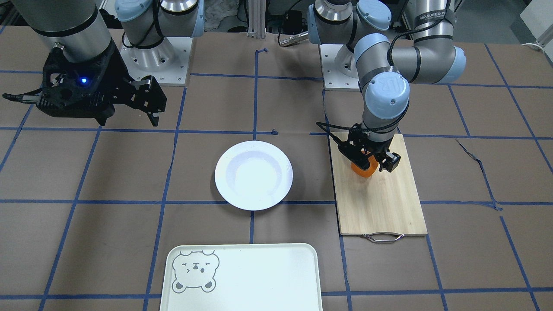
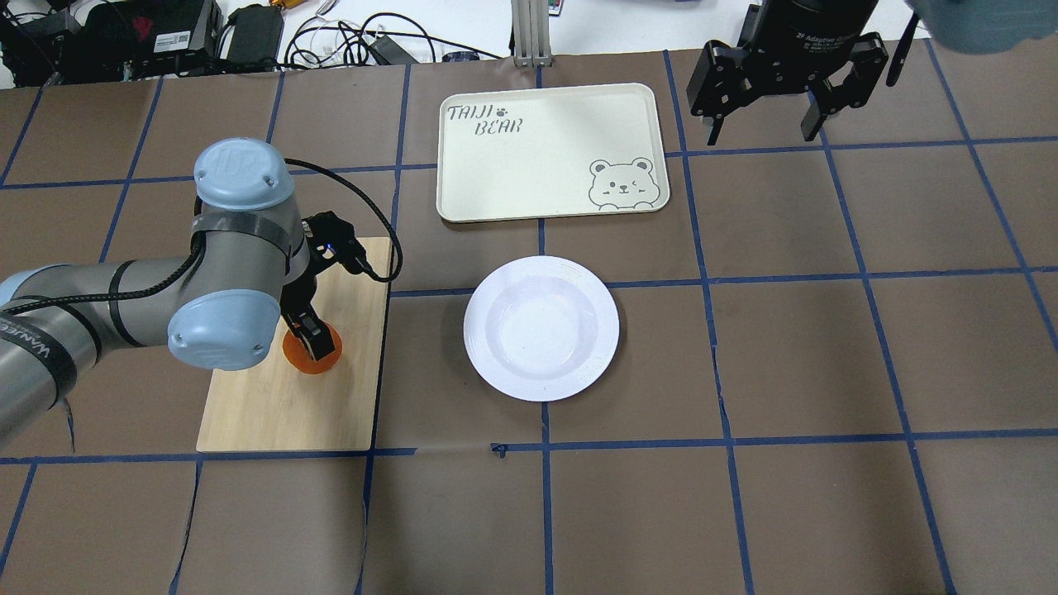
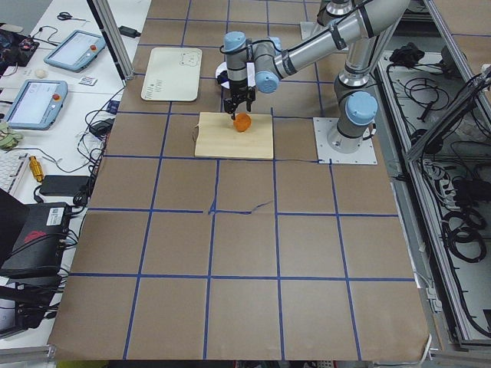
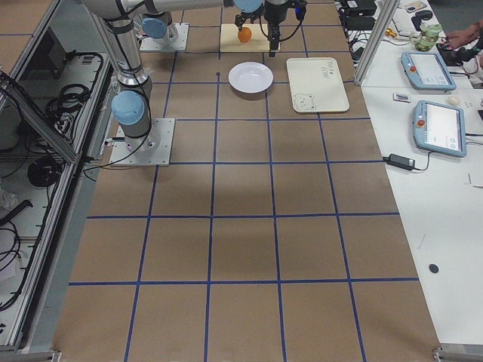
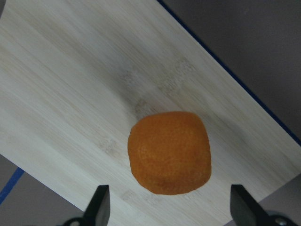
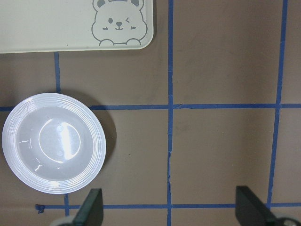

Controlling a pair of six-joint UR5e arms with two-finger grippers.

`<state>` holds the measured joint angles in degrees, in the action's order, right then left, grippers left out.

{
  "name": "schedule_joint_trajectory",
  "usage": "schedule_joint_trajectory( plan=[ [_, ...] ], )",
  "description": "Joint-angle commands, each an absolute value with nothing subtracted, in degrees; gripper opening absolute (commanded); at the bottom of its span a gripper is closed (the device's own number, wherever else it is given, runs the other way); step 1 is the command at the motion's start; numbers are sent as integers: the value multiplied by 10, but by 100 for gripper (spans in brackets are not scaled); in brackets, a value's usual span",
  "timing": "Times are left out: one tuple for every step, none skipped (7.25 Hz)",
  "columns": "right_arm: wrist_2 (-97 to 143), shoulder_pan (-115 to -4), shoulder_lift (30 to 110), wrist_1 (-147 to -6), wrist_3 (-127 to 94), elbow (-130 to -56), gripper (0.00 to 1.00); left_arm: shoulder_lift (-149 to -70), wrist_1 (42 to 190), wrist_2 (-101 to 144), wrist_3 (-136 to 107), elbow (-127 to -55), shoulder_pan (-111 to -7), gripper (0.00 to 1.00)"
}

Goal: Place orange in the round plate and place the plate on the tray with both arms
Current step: 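Lower the left gripper onto the orange on the bamboo board and grasp it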

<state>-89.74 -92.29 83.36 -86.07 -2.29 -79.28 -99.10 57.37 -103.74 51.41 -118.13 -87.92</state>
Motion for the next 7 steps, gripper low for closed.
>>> schedule_joint_trajectory(
  plan=[
    [-898, -923, 833, -860, -22, -793, 100, -1019, 556, -1040, 522, -1193, -878, 91],
    [-898, -923, 833, -860, -23, -793, 100, -1025, 555, -1037, 521, -1194, -878, 89],
    [-898, -923, 833, -860, -23, -793, 100, -1027, 555, -1040, 521, -1193, -878, 53],
    [-898, -923, 833, -860, -23, -793, 100, -1027, 553, -1040, 517, -1192, -878, 23],
    [-898, -923, 833, -860, -23, -793, 100, -1026, 545, -1036, 508, -1186, -878, 12],
    [-898, -923, 833, -860, -23, -794, 100, -1021, 550, -1034, 473, -1162, -881, 8],
    [-897, -923, 833, -860, -23, -794, 100, -1018, 561, -1009, 401, -1139, -891, 8]
  ],
)
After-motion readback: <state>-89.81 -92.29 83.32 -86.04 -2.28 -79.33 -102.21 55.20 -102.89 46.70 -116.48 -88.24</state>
